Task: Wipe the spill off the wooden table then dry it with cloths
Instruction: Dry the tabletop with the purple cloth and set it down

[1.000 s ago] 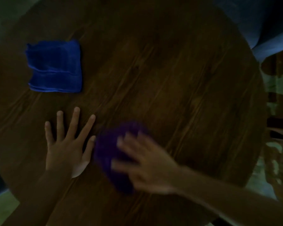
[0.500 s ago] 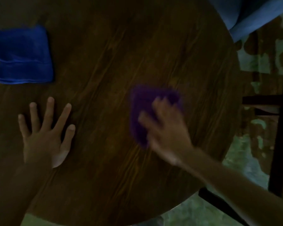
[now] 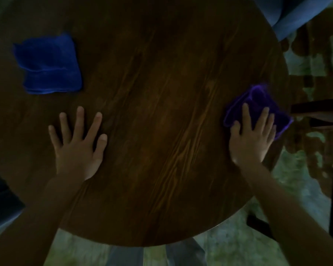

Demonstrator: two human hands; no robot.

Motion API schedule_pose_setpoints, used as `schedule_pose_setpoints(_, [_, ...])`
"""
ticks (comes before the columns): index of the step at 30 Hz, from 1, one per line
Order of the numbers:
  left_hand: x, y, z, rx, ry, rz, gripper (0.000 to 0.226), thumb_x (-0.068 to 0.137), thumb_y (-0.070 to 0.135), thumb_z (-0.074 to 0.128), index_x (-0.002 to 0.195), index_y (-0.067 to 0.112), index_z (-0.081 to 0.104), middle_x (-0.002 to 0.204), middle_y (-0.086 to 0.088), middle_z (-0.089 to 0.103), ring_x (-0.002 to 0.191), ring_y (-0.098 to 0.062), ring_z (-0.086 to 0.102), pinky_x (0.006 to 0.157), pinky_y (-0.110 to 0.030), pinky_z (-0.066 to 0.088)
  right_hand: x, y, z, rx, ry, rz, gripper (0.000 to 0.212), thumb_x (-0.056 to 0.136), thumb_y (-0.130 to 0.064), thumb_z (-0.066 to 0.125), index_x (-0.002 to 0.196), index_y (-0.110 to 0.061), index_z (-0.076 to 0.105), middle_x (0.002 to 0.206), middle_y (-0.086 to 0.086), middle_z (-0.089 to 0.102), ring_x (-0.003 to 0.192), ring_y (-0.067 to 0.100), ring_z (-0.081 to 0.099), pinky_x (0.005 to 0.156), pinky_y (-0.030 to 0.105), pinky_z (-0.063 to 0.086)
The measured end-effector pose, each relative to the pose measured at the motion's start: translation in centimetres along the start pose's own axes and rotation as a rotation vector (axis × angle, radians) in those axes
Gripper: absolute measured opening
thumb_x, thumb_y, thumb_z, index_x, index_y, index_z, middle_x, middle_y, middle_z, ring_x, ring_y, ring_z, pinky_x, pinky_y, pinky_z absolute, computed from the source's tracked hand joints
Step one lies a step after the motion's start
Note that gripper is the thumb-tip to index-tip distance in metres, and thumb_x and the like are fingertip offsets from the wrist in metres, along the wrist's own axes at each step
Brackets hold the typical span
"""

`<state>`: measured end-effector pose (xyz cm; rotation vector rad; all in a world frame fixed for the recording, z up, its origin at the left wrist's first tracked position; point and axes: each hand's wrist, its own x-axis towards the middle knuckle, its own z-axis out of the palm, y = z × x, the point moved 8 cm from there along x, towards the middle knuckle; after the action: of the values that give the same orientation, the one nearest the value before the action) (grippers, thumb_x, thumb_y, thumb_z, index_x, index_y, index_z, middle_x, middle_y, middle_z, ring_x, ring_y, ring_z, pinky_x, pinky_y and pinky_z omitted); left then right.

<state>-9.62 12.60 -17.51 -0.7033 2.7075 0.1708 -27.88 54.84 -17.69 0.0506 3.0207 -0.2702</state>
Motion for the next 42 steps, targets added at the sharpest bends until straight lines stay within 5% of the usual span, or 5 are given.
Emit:
schedule_pose_setpoints(4, [0.0, -0.1, -0.2, -0.021, -0.013, 0.048, 0.061, 0.097, 0.066, 0.005, 0.153, 0.051, -0.014, 0.167, 0.004, -0.019, 0.151, -0.031, -0.025, 0.12, -0.06, -0.011, -8.0, -9.7, 2.3, -0.008, -0.01, -0.221, 0.059, 0.102, -0.05, 0.037, 0.159, -0.036, 0.037, 0.169, 0.019, 0.023, 0.155, 0.042, 0.022, 0.124, 0.058, 0.018])
schedule_pose_setpoints(11, [-1.9, -1.7, -1.5, -0.167, 0.081, 0.066, 0.061, 0.101, 0.058, 0.014, 0.158, 0.035, 0.014, 0.169, 0.001, 0.006, 0.155, -0.022, -0.003, 0.125, -0.053, 0.002, -12.2, -23.8, 5.3, -0.013, -0.147, -0.472, 0.063, 0.103, -0.057, 0.028, 0.163, -0.04, 0.019, 0.173, 0.013, 0.008, 0.159, 0.038, 0.008, 0.125, 0.056, 0.008])
schedule_pose_setpoints(16, [-5.3, -10.4, 1.1, -0.113, 0.079, -0.078, 0.068, 0.098, 0.066, 0.015, 0.159, 0.038, 0.004, 0.169, 0.0, -0.005, 0.155, -0.025, -0.009, 0.123, -0.058, -0.003, -14.1, -31.9, 6.7, -0.037, -0.203, -0.659, 0.063, 0.105, -0.059, 0.025, 0.164, -0.042, 0.012, 0.173, 0.014, 0.009, 0.158, 0.039, 0.009, 0.125, 0.057, 0.01])
schedule_pose_setpoints(22, [-6.4, -12.3, 2.4, -0.079, 0.091, -0.066, 0.074, 0.099, 0.063, 0.019, 0.16, 0.022, 0.013, 0.168, -0.007, 0.008, 0.156, -0.027, 0.003, 0.121, -0.063, 0.009, -17.1, -39.4, 8.0, -0.073, -0.252, -0.919, 0.065, 0.103, -0.059, 0.03, 0.163, -0.039, 0.016, 0.172, 0.015, 0.012, 0.159, 0.037, 0.011, 0.126, 0.057, 0.011])
schedule_pose_setpoints(42, [-7.1, -12.4, 1.5, -0.123, 0.115, -0.023, 0.075, 0.1, 0.062, 0.021, 0.158, 0.014, 0.02, 0.167, -0.008, 0.016, 0.155, -0.028, 0.01, 0.121, -0.06, 0.01, -18.1, -41.4, 7.1, -0.131, -0.389, -0.936, 0.065, 0.106, -0.056, 0.031, 0.164, -0.041, 0.004, 0.173, 0.011, -0.011, 0.16, 0.033, -0.009, 0.124, 0.051, -0.008])
